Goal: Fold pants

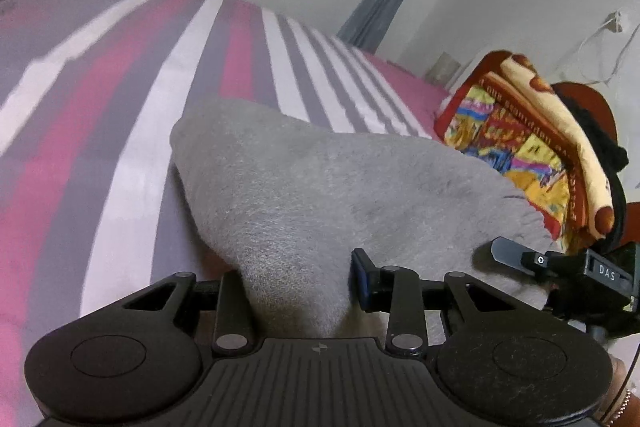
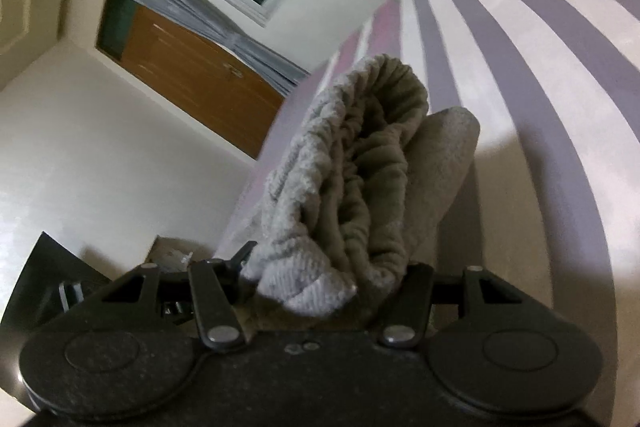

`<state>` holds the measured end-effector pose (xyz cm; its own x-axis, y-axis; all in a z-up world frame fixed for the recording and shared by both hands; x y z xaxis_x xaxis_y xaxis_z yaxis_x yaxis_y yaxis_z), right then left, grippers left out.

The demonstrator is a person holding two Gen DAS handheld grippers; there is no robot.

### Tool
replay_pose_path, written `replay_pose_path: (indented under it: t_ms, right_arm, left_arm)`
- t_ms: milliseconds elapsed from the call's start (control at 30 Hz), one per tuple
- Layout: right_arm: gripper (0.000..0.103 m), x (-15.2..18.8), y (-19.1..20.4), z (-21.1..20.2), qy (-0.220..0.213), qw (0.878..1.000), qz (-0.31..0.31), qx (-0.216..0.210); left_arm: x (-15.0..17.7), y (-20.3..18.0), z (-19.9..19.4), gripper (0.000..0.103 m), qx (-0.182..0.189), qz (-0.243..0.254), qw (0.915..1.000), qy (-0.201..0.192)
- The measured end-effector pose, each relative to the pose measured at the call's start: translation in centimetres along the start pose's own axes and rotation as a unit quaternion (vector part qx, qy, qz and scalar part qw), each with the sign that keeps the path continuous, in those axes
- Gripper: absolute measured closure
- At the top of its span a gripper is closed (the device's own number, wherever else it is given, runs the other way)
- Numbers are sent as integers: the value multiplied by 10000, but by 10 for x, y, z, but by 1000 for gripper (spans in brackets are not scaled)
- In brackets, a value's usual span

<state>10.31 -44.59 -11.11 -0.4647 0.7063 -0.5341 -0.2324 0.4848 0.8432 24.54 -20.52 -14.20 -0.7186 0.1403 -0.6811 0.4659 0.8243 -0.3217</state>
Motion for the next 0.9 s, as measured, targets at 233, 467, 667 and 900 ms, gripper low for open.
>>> replay_pose_path:
  t_ms: [233, 467, 667, 900]
  right_arm:
    - [47, -53, 8, 25, -139, 9995, -239, -120]
    - [47, -78, -18, 77, -167, 9996, -237, 25]
    - [47, -93, -54, 108, -107, 9996, -66, 256]
    - [41, -65, -124, 115, 179, 9946, 227, 992]
  left_arm:
    - [-67, -4, 11, 68, -296, 360, 9980, -415]
    - [-102, 4, 68, 68, -693, 421, 9960, -385]
    - [-103, 10, 117, 68, -954, 419, 9941, -290]
    - [-51, 37, 166, 52, -1225, 387, 9915, 220]
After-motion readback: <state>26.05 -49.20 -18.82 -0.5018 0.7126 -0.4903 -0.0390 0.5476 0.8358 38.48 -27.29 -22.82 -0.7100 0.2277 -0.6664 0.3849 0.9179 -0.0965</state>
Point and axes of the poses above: each gripper's, at about its wrist camera, not at the fingertips, and z roughly the way its jaws point, y to its left, x to its underside, the point moved 10 cm from there along z, roughly the way its jaws point, and after that the axes turned 11 degrees about -x, right-handed, at the moved point
